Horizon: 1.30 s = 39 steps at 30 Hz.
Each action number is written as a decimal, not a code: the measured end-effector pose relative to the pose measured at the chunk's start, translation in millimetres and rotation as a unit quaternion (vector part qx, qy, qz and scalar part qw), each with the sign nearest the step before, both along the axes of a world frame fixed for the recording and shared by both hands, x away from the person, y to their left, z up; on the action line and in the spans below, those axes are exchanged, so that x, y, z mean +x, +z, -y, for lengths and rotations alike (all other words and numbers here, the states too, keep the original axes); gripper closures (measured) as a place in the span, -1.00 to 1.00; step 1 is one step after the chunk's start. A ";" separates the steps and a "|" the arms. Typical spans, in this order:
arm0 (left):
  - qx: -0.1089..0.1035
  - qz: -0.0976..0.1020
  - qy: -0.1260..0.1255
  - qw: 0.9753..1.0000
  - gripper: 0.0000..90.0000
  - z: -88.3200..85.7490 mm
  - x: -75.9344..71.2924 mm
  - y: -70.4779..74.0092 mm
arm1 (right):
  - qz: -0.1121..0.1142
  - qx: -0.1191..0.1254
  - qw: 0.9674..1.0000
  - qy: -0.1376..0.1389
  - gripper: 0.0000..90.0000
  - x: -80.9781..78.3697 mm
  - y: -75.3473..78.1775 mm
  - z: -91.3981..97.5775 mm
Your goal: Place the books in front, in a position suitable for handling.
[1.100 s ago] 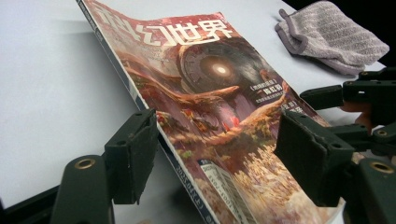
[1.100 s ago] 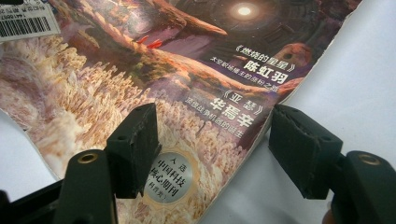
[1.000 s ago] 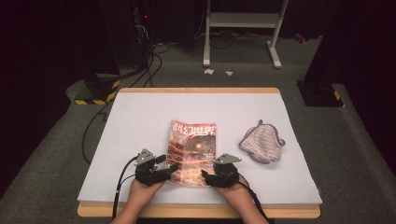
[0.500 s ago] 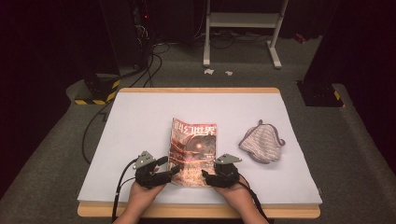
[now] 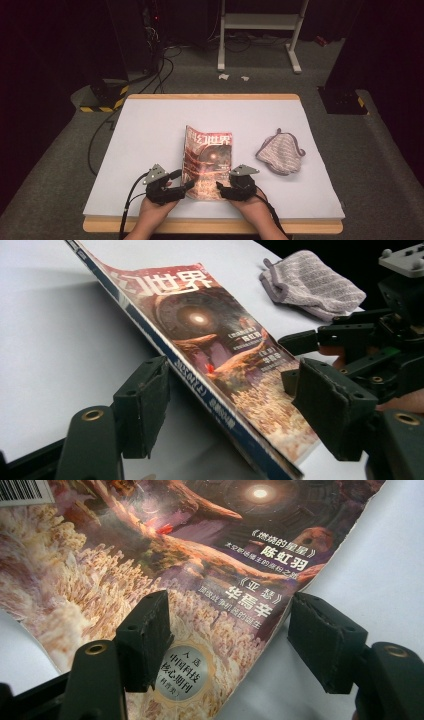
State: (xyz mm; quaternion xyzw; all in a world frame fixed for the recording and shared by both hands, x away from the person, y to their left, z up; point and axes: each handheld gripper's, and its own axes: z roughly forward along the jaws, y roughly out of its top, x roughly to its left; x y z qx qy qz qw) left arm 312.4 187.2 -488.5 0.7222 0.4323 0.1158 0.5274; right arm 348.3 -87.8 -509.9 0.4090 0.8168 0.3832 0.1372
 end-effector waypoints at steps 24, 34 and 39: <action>0.011 0.012 0.007 1.000 -0.23 10.8 -4.1 -1.0 | 0.004 -0.004 1.000 0.000 -0.25 -1.1 0.5 -2.8; 0.008 0.018 0.042 0.999 -0.11 1.0 -1.4 -3.0 | 0.010 -0.012 1.000 0.017 -0.25 -6.3 1.4 -16.1; 0.014 0.020 0.055 0.998 -0.04 0.6 -0.1 -6.9 | 0.011 -0.013 1.000 0.021 -0.25 -7.7 1.2 -19.0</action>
